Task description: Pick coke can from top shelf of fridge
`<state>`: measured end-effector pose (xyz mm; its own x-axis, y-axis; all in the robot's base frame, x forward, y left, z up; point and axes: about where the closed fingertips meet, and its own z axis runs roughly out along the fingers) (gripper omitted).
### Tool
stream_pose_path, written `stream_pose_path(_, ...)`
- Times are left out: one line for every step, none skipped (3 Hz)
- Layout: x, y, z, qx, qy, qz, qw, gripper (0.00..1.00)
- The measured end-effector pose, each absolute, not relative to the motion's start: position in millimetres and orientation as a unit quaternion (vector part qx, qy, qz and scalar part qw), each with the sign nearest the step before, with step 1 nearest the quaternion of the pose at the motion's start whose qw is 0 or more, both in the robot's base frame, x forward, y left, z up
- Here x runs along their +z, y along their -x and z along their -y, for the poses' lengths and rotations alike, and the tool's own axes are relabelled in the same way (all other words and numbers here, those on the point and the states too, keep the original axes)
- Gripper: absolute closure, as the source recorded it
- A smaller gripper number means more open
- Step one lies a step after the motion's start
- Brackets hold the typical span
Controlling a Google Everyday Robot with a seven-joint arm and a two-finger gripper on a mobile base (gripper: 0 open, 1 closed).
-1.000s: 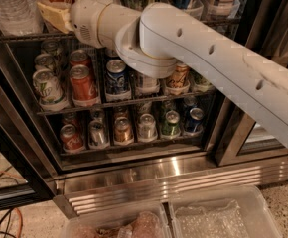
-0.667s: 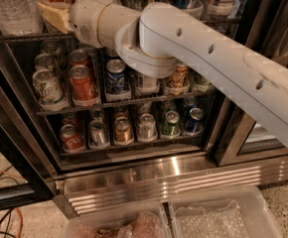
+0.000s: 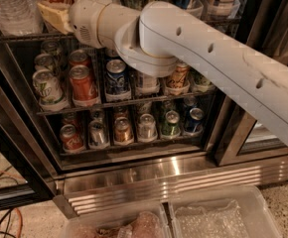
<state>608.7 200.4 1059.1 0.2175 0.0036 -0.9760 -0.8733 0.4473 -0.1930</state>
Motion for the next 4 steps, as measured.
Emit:
stream_pose_path(1059.8,-608.7,-199.9,0.33,0.409,-0.531,0.664,1.0)
stream_pose_path(1082.3,-593.0,-200.5,0.315,0.431,-0.506,0.677,1.0)
stream_pose_path(1098.4,-581.3,-199.9,0.306,0.447,-0.486,0.686,1.0)
stream_pose_path(1090.8,-561.6,-202.5,0.309,0.473,-0.487,0.667,1.0)
